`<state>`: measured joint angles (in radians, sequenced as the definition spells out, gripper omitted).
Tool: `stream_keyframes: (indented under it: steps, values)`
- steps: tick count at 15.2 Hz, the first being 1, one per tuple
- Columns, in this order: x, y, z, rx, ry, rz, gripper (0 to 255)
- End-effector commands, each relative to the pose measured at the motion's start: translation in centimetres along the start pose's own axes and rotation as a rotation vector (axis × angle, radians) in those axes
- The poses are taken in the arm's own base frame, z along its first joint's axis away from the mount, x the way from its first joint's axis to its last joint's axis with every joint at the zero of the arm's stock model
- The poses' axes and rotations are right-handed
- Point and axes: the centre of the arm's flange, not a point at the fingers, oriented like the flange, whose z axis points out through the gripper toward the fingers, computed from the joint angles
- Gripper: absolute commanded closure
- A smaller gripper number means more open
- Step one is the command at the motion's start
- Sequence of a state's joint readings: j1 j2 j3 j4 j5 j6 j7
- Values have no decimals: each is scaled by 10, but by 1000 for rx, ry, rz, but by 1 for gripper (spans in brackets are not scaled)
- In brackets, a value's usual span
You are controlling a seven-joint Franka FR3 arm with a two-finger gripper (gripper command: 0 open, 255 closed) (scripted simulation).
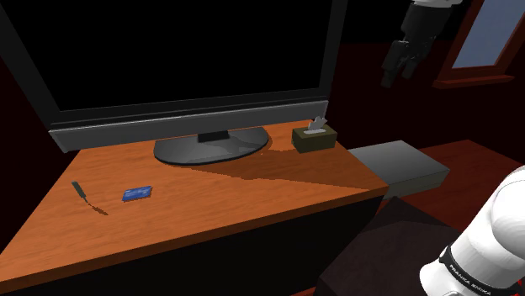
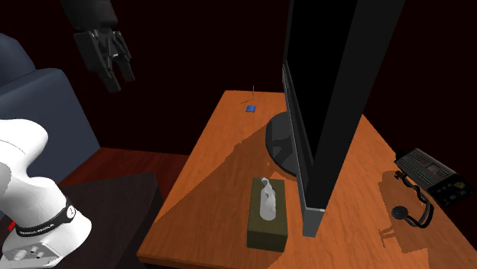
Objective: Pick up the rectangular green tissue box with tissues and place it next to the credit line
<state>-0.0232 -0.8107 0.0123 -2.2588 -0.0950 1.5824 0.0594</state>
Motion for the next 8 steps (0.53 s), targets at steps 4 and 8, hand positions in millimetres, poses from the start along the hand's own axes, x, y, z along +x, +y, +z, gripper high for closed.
stream_keyframes:
  steps: [4,8]
  values:
    - [23,3,30,31,15,90,0]
    - [54,10,70,72,35,210,0]
